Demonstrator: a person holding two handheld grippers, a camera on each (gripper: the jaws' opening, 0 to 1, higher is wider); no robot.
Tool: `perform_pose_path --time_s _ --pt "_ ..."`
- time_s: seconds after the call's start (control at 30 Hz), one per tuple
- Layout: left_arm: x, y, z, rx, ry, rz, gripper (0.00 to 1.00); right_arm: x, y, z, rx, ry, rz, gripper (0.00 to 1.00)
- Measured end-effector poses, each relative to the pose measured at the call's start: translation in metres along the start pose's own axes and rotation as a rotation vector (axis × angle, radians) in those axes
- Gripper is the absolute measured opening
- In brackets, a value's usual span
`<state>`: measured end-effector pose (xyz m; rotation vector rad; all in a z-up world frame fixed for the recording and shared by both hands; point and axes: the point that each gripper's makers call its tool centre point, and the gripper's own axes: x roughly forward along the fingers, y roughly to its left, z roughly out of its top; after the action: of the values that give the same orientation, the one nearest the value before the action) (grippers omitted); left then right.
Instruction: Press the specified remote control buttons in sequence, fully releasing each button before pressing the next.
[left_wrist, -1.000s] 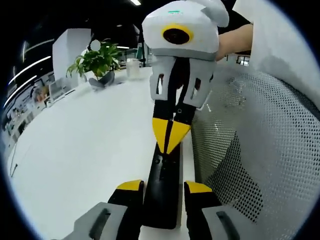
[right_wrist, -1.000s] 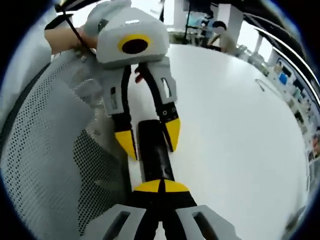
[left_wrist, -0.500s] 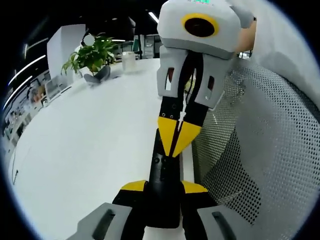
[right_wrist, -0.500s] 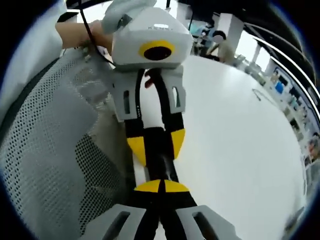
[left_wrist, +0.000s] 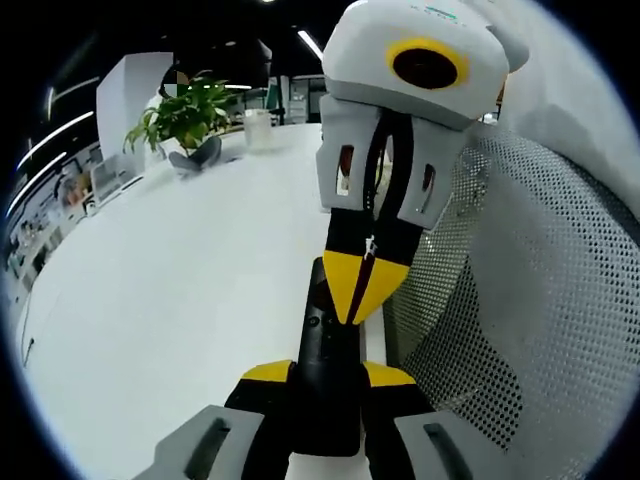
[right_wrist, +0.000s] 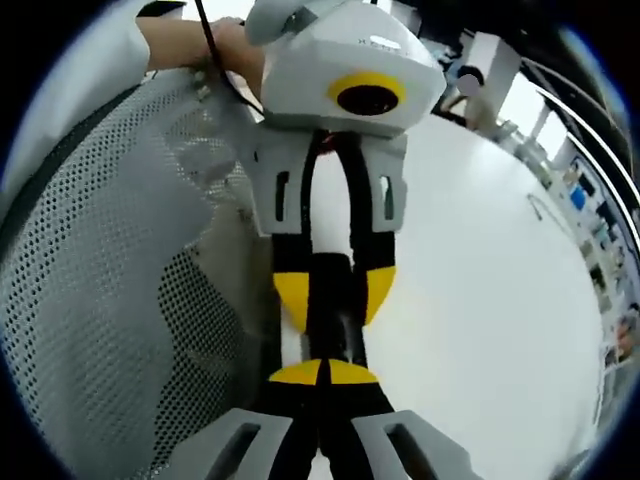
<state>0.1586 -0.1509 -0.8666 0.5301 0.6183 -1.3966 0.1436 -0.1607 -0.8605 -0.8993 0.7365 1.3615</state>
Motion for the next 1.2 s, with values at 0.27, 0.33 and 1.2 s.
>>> perform_pose_path --time_s 0.27,0.33,1.2 --pt "0.000 0.000 0.000 0.004 -0.003 -0.007 0.25 0.003 0.003 0.000 -0.038 0.051 0.045 0.00" --pt "0.000 0.000 0.000 0.005 -0.004 -0.008 0.25 0.002 0.003 0.000 -0.026 0.041 0.047 0.00" --pt "-0.001 -0.001 0.001 0.010 -0.018 -0.010 0.25 -0.001 -0.014 0.000 0.167 -0.039 0.018 0.00"
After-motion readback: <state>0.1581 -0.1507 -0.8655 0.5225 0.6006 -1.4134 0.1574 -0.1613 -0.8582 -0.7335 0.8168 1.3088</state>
